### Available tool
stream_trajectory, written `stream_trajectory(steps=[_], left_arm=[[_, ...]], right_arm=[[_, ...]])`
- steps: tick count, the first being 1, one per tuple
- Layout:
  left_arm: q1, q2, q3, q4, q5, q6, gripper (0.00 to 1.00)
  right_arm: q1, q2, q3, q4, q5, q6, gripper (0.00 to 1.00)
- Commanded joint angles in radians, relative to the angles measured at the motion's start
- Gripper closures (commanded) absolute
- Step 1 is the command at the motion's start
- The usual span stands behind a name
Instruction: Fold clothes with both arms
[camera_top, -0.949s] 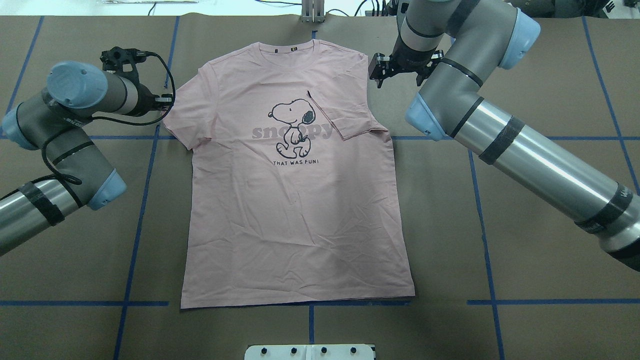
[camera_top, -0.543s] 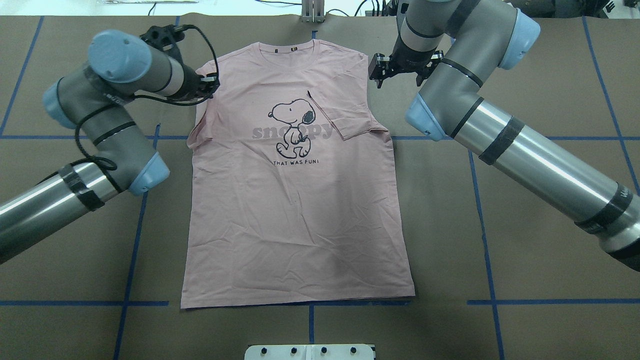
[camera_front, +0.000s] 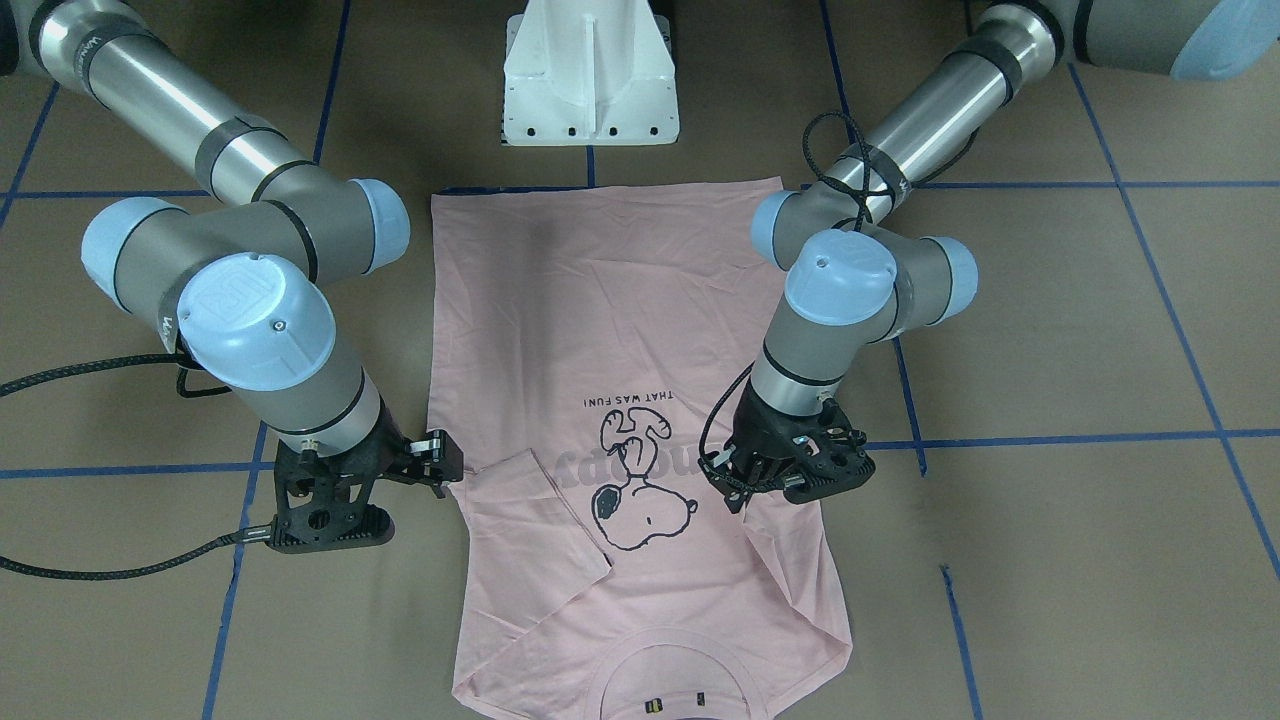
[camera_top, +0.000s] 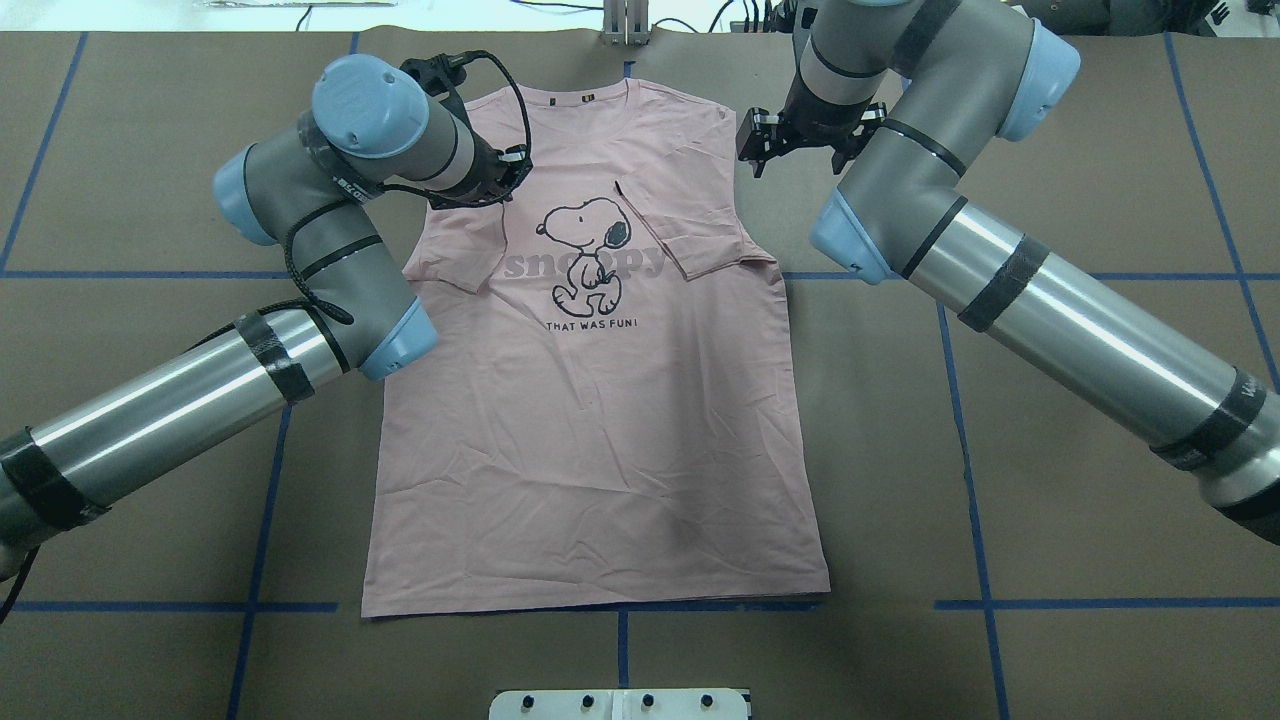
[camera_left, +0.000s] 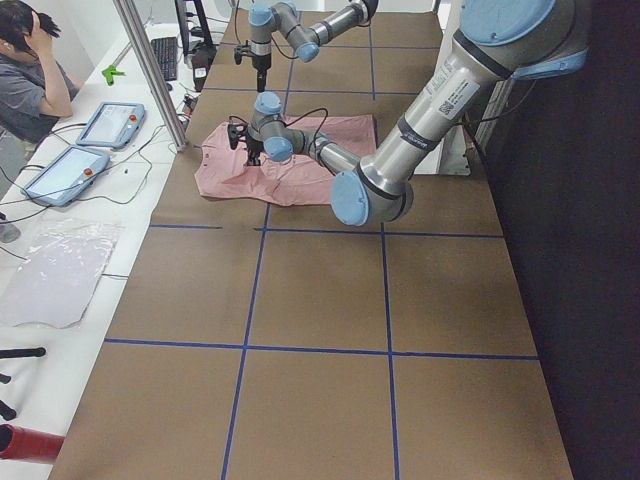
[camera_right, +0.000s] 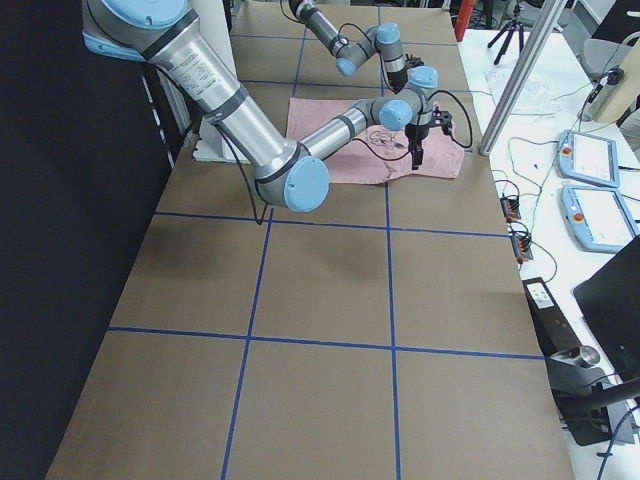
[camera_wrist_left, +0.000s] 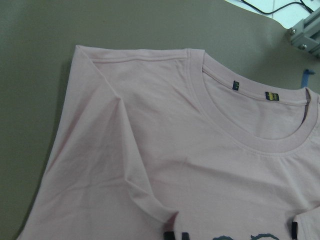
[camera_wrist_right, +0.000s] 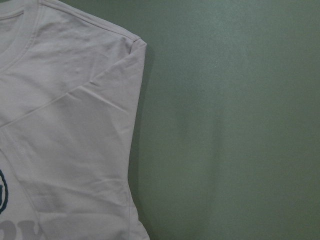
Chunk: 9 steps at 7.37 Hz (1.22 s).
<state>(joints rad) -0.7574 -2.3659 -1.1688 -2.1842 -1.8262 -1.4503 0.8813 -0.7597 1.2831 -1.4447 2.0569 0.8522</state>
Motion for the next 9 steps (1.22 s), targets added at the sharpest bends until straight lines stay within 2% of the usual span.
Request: stream_trajectory(steps=[1,3,4,5,6,7,8,9], left_arm=[[0.004,-0.004,0.012,-0.041,-0.001,-0.002,0.01],[0.003,-0.029,0.006,-0.048,-0.004,-0.009,0.0],[0.004,-0.029,-0.02,-0.045,-0.007,-0.007,0.0],[0.007,-0.009,-0.073,-0.025,-0.059,-0.002,0.0],[0.007,0.046,-0.147,0.007,-0.097,-0.001,0.0],[0.009,0.118,-0.254,0.062,-0.096,-0.001,0.0],[0.016,0.164,-0.353,0.19,-0.088,0.002,0.0],[0.085,0.228,-0.484,0.305,-0.026,0.004,0.0]], right_arm=[[-0.004,-0.006,0.001,0.001,-0.001,-0.001,0.0],[-0.015,-0.012,0.022,0.007,-0.001,0.03,0.0],[-0.048,-0.057,0.078,0.044,-0.001,0.103,0.0],[-0.076,-0.134,0.17,0.111,-0.001,0.204,0.0],[-0.12,-0.215,0.276,0.113,-0.01,0.264,0.0],[-0.169,-0.284,0.38,0.104,-0.073,0.339,0.0],[-0.261,-0.378,0.497,0.102,-0.177,0.417,0.0],[-0.328,-0.456,0.615,0.078,-0.21,0.491,0.0]])
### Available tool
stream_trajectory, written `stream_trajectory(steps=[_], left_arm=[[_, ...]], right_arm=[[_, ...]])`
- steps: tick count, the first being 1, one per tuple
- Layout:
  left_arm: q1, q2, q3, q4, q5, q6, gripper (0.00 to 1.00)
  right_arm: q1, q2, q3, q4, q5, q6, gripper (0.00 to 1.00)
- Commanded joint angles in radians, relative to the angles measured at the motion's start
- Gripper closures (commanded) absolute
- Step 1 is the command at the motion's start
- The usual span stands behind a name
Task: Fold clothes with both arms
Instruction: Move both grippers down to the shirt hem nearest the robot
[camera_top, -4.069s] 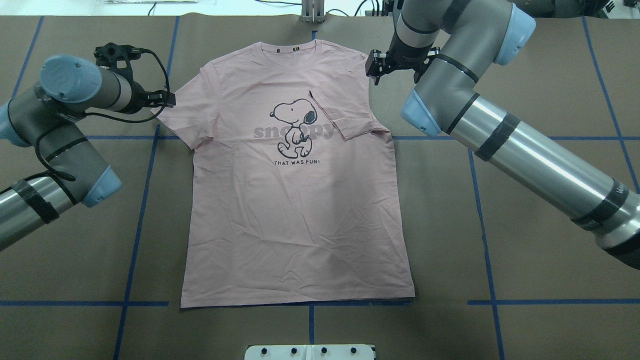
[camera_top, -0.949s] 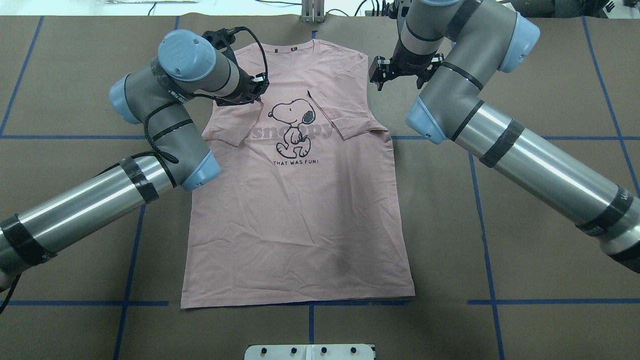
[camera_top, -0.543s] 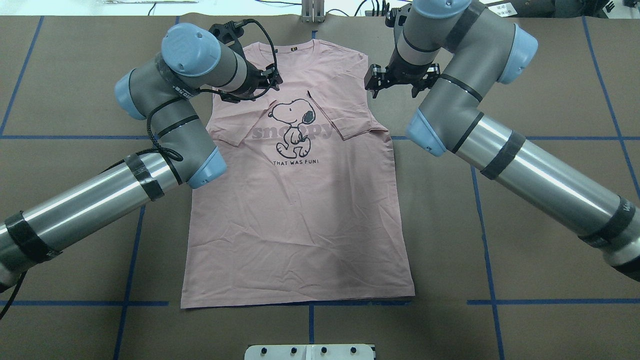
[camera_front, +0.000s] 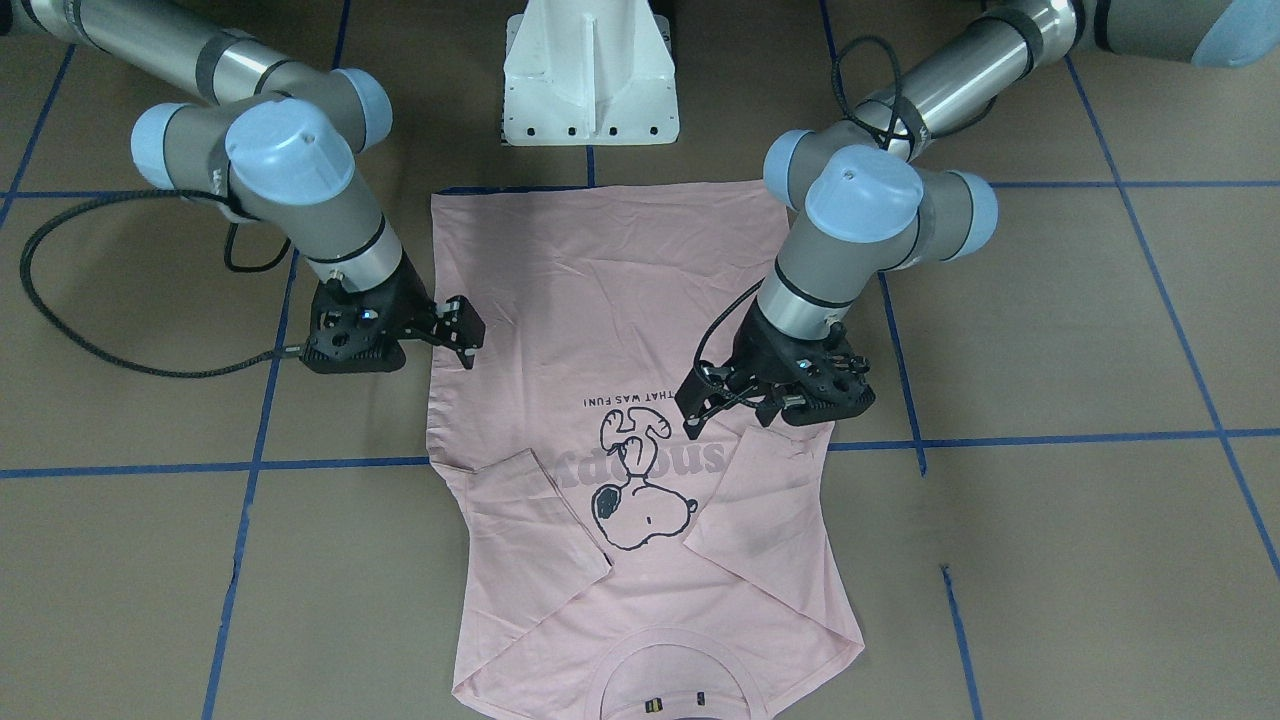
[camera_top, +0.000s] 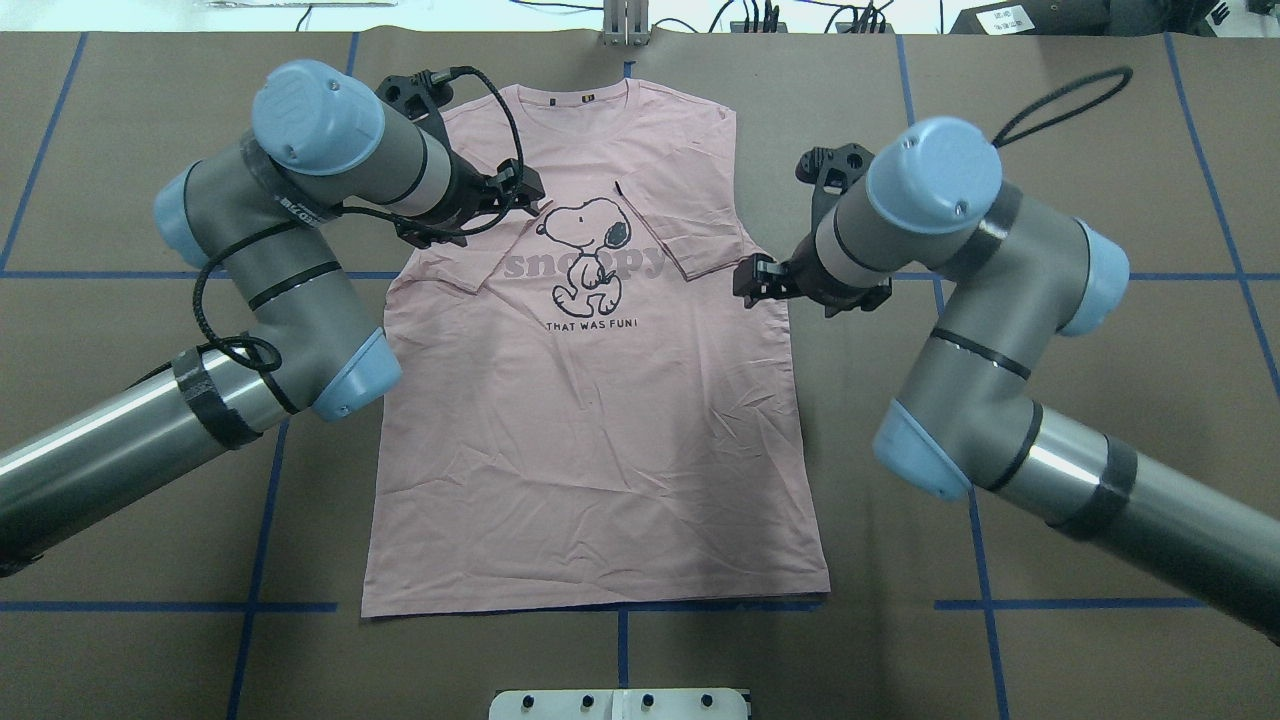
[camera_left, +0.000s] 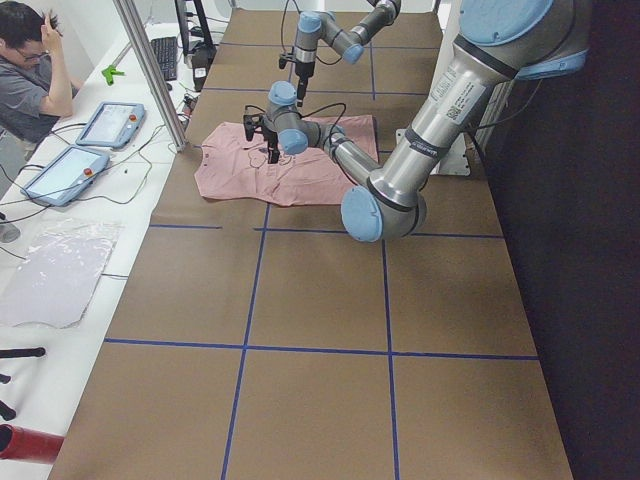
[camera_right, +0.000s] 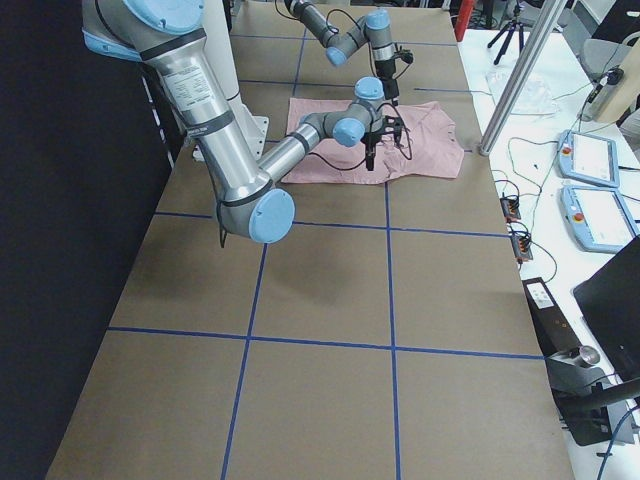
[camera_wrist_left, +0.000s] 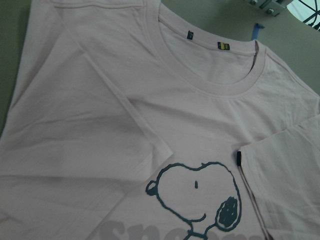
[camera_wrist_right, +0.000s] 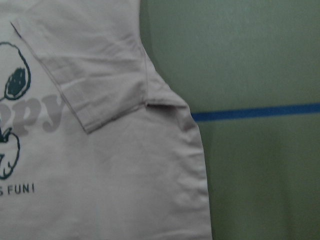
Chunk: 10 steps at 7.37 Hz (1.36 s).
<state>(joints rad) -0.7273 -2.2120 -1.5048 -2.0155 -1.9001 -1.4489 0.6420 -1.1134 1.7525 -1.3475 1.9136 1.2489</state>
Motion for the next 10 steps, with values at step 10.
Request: stream_trajectory(steps=[10], left_arm=[[0.137,0.259,-0.385,0.196,0.162,0.002,0.0]], right_arm=[[-0.502,-0.306,0.282,-0.021,-0.43,0.348,0.01]])
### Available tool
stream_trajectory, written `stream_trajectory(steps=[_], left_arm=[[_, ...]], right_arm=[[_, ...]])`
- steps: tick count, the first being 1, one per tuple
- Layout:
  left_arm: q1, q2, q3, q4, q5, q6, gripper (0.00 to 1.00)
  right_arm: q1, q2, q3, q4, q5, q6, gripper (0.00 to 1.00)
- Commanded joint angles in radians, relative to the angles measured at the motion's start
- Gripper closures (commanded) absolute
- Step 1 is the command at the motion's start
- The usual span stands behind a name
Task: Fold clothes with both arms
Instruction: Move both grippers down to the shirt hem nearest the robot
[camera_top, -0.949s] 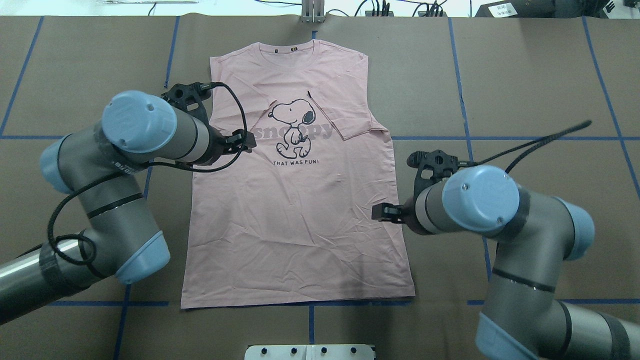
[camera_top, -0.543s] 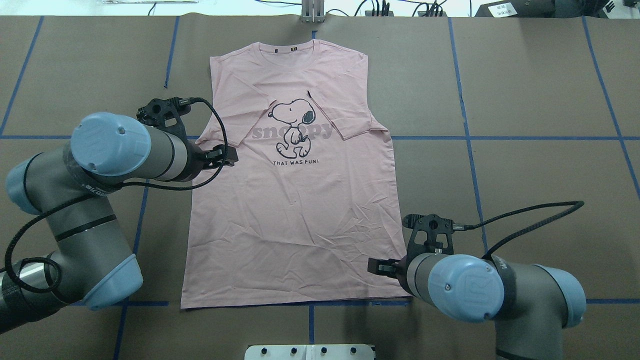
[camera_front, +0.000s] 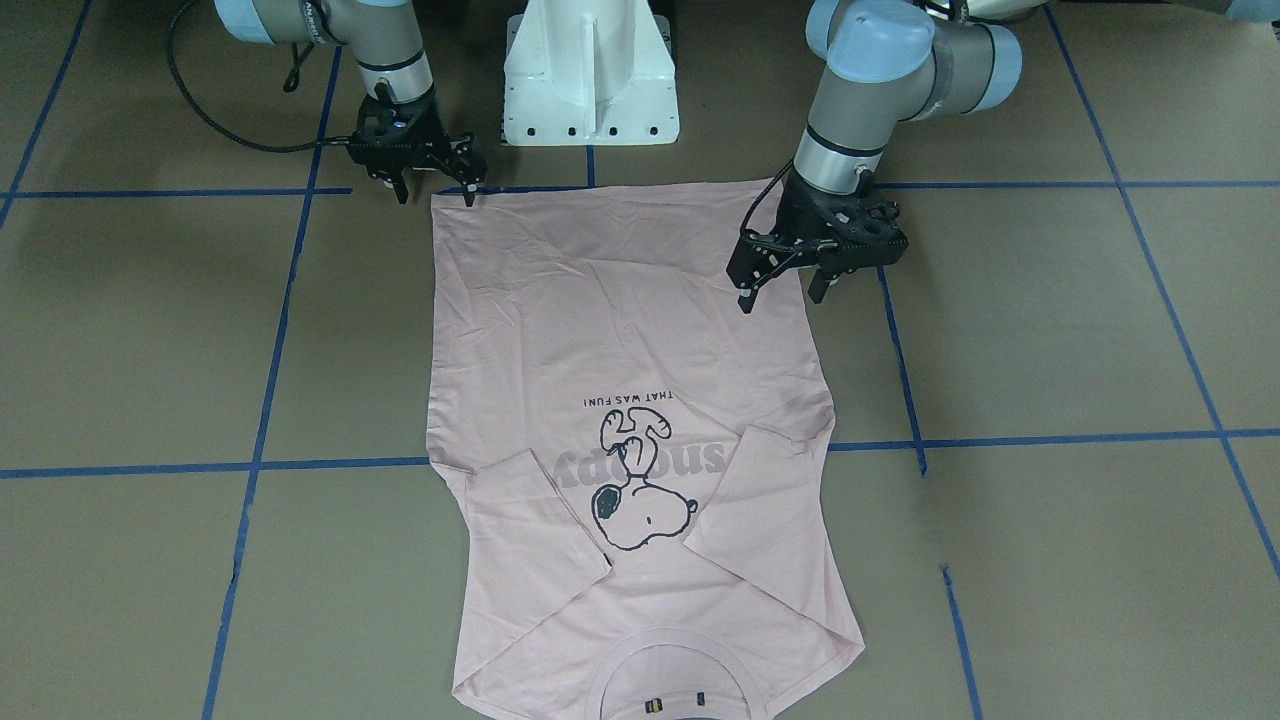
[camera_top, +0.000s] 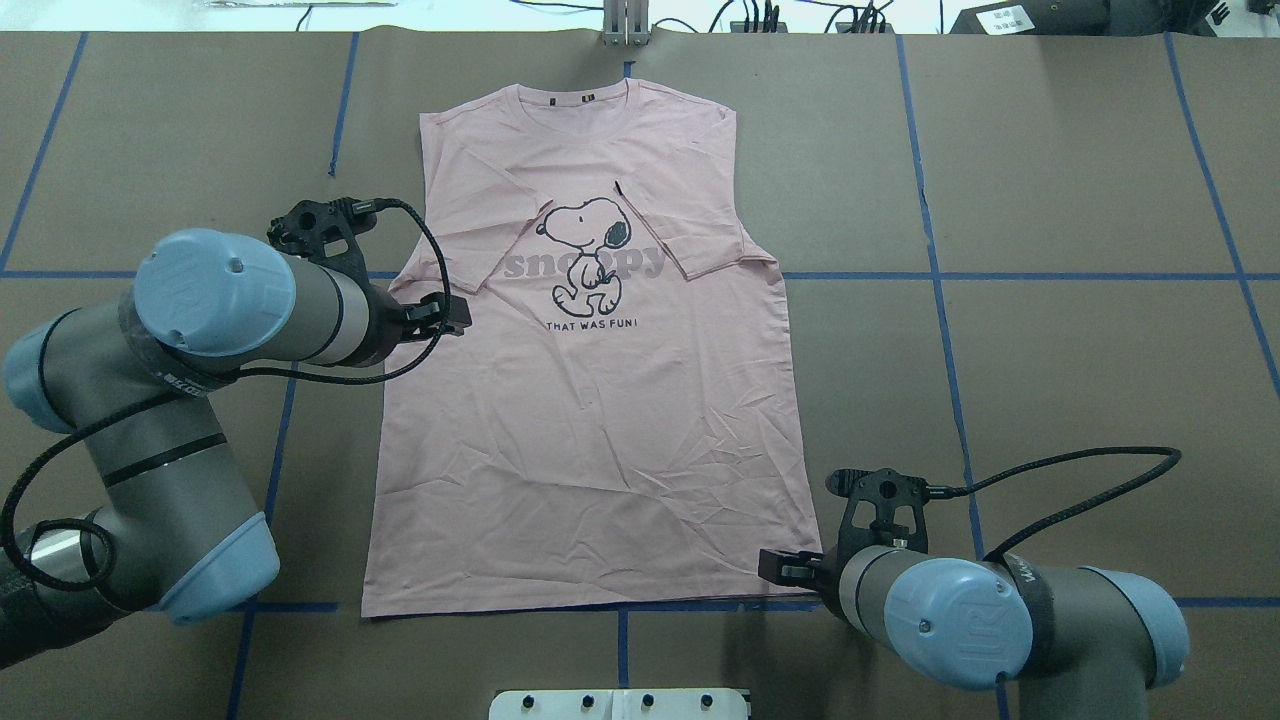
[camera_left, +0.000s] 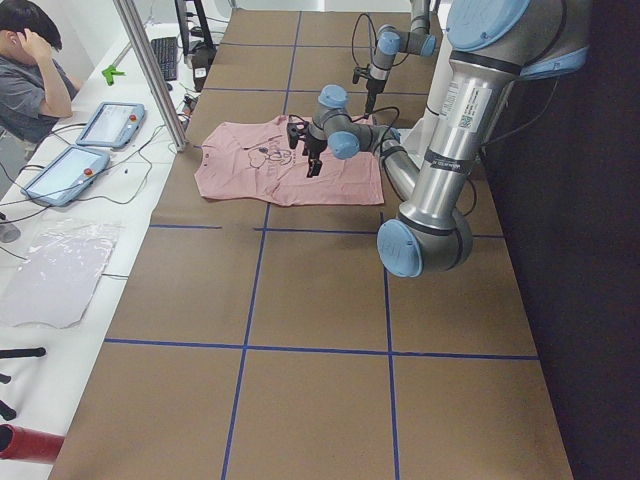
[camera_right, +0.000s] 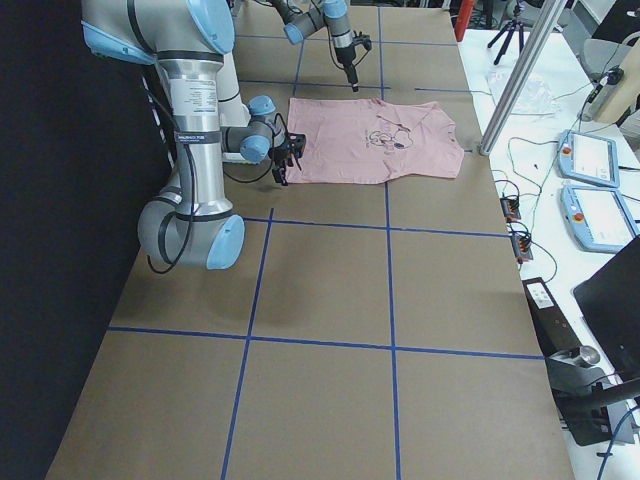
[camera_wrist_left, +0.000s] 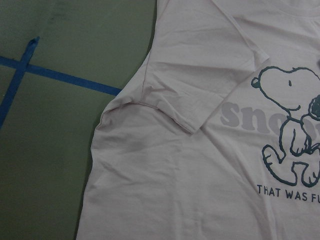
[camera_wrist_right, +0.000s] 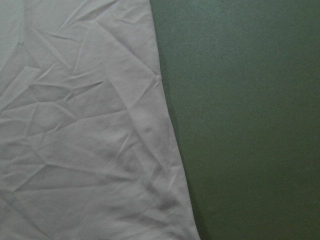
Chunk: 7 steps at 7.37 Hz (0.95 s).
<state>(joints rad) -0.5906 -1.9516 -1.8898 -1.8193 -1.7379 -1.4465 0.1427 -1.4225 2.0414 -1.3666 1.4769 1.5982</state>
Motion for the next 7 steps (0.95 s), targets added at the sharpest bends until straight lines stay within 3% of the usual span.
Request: stream_trajectory(steps=[1,2,4,5,6,7], left_arm=[[0.0,-0.001,0.0,0.0,0.0,0.0,0.0],[0.0,-0.001,0.0,0.0,0.0,0.002,0.0],[0.0,-0.001,0.0,0.0,0.0,0.002,0.0],[0.0,-0.001,0.0,0.0,0.0,0.002,0.0],[0.0,-0.001,0.001,0.0,-0.002,0.002,0.0],[0.0,-0.001,0.001,0.0,-0.002,0.003,0.0]], right_arm=[[-0.006,0.005,-0.018,-0.002,0.008,-0.001,0.01],[-0.006,0.007,-0.021,-0.003,0.009,-0.001,0.02],[-0.006,0.005,-0.024,-0.005,0.014,-0.001,0.19],[-0.006,0.005,-0.023,-0.005,0.017,-0.001,0.42],[-0.006,0.007,-0.017,-0.005,0.032,-0.003,0.79],[-0.005,0.005,-0.014,-0.005,0.04,-0.004,0.99]])
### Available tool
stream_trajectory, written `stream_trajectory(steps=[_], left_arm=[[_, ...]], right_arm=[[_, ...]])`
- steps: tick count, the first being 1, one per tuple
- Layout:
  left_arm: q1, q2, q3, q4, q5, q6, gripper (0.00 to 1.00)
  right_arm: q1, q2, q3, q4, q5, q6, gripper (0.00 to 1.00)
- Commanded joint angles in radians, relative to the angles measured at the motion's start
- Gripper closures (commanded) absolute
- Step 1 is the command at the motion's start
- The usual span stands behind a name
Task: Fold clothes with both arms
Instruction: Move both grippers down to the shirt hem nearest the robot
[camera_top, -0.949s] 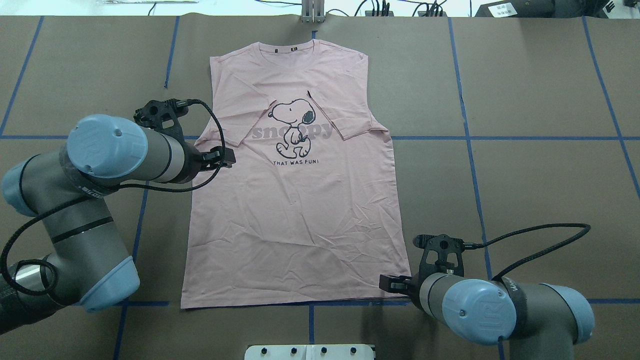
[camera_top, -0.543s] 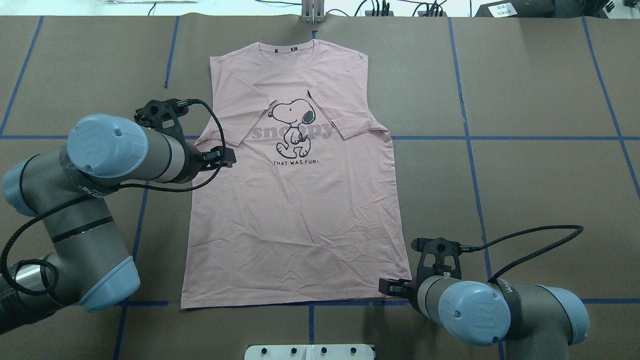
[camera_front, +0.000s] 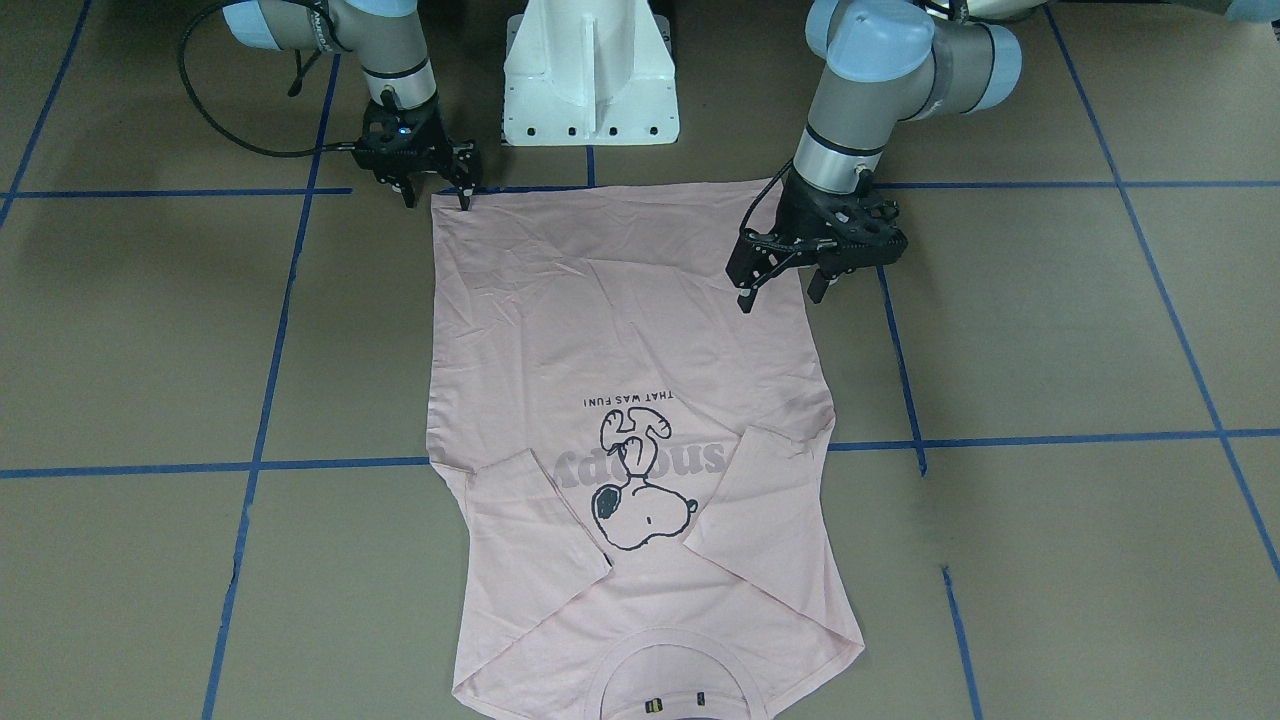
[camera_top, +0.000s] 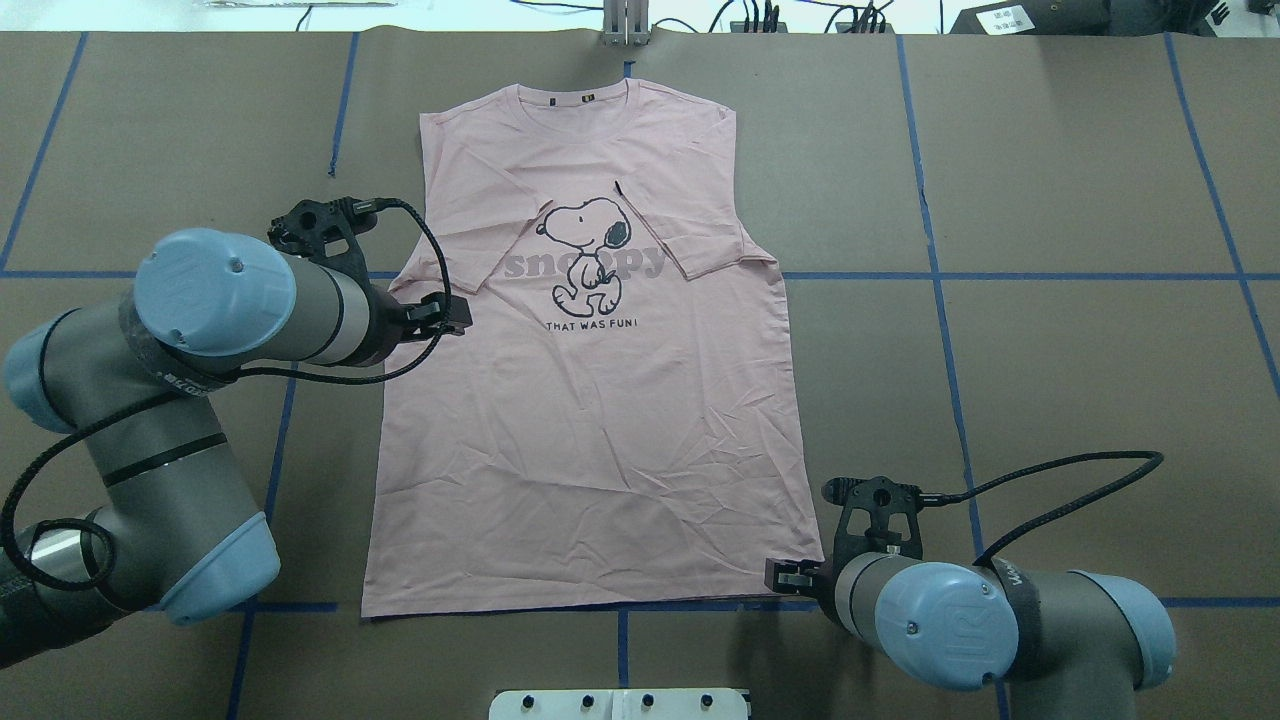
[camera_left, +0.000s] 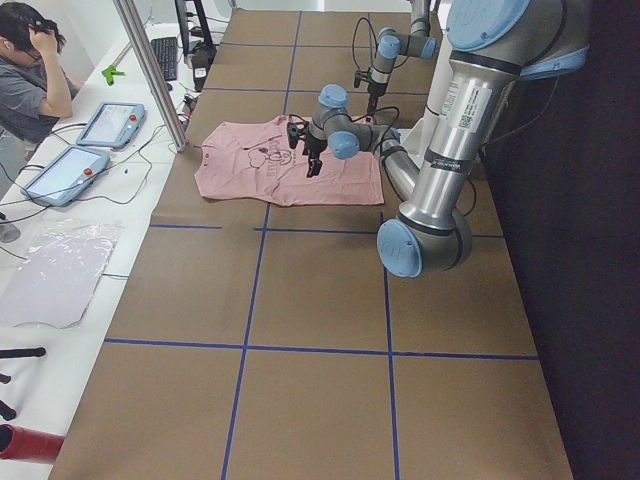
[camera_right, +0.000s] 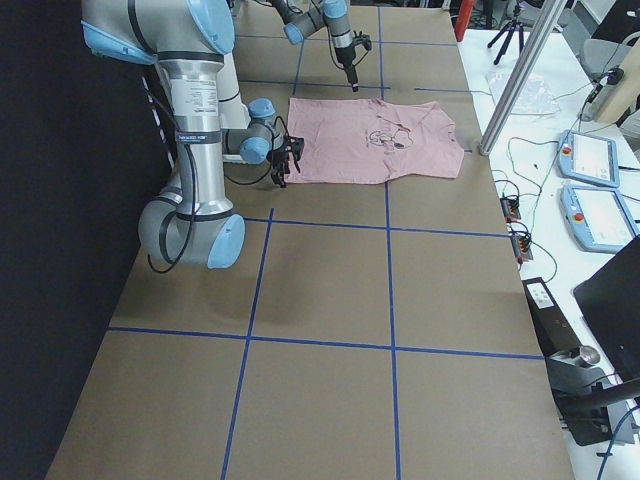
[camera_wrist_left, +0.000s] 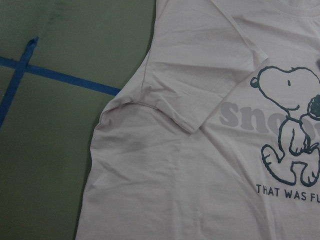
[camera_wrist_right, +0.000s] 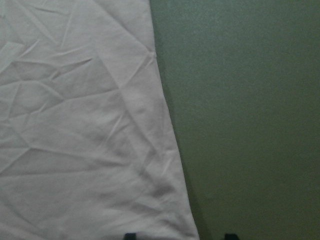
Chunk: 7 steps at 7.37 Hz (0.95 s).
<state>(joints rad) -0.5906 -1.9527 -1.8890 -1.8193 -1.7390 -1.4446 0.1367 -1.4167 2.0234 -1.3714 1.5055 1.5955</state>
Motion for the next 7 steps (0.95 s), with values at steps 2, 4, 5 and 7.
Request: stream_trajectory(steps=[2,4,5,7], left_arm=[[0.0,-0.002,0.002,0.0,-0.001,0.001,0.0],[-0.002,0.001,0.001,-0.003,-0.004,0.001,0.0],[-0.003,0.035,-0.005,-0.012,0.001,-0.006,0.0],[0.009,0.211,-0.175,-0.023,0.007,-0.061,0.0]], right_arm=[[0.003,-0.004,0.008,0.0,0.002,-0.002,1.0],[0.004,-0.004,0.035,0.002,-0.011,0.001,1.0],[0.007,-0.007,0.067,0.002,-0.004,0.001,1.0],[0.006,-0.008,0.087,0.002,-0.01,0.001,1.0]])
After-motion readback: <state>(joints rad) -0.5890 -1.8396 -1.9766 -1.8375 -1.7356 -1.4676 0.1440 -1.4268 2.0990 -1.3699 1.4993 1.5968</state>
